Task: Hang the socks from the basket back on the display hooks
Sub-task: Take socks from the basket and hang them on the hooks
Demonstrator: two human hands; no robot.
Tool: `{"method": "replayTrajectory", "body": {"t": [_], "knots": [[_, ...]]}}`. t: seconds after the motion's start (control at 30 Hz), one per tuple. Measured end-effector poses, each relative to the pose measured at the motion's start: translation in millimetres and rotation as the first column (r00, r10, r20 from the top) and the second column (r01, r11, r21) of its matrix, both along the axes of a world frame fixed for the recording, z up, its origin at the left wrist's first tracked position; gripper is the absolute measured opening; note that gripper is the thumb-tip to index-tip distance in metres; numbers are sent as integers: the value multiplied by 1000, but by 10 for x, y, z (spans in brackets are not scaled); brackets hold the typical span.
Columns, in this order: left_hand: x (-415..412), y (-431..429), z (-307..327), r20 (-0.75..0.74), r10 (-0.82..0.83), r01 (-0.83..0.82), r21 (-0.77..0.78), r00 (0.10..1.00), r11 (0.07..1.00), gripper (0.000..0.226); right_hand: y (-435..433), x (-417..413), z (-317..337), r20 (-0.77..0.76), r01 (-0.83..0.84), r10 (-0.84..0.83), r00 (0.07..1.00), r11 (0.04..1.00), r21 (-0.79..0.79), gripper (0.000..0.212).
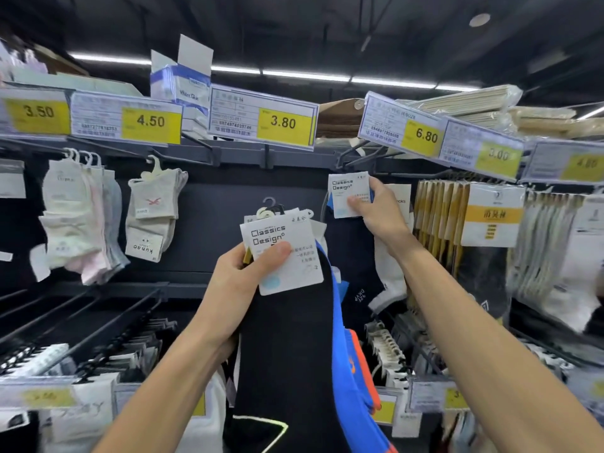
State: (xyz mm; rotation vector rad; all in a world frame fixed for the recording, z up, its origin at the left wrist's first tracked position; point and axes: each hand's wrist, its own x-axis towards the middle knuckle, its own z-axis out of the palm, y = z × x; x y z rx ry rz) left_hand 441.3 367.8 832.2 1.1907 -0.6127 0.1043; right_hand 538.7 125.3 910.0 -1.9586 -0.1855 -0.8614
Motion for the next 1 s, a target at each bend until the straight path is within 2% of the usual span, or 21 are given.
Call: {"method": "replayTrajectory", "body": {"t": [0.07, 0.13, 0.17, 0.23, 0.3, 0.37, 0.43, 0.57, 0.77, 1.0], "knots": [[5, -5, 1, 9, 8, -8, -1, 1000, 1000, 34, 54, -122, -33, -22, 81, -83, 996, 995, -53, 52], [9, -14, 6, 22, 15, -15, 8, 1000, 1000, 33, 169, -391, -131, 78, 185, -178, 981, 979, -89, 57], [11, -24, 11, 27, 19, -19, 15, 999, 1000, 32, 249, -579, -202, 161, 155, -143, 977, 986, -64, 52], [20, -49, 17, 45, 32, -33, 31, 998, 999, 27, 416, -965, -356, 254, -30, 32, 967, 999, -12, 34], [27, -86, 20, 91, 58, -62, 45, 994, 997, 22, 560, -1260, -479, 204, -175, 177, 963, 984, -29, 36], [31, -120, 16, 141, 82, -92, 60, 987, 994, 23, 636, -1366, -555, 162, -230, 238, 958, 971, -68, 45], [29, -135, 11, 162, 70, -83, 78, 984, 993, 28, 649, -1373, -580, 146, -246, 251, 957, 968, -52, 45], [45, -112, -12, 155, -78, 64, 96, 985, 993, 45, 537, -1335, -574, 135, -288, 281, 950, 957, 35, 38], [80, -147, -19, 166, -4, -9, 76, 986, 997, 27, 398, -1298, -607, 103, -416, 404, 909, 893, 170, 34], [64, -188, 5, 159, 58, -69, 64, 986, 996, 31, 358, -1260, -631, 107, -485, 473, 875, 851, 201, 31]]}}
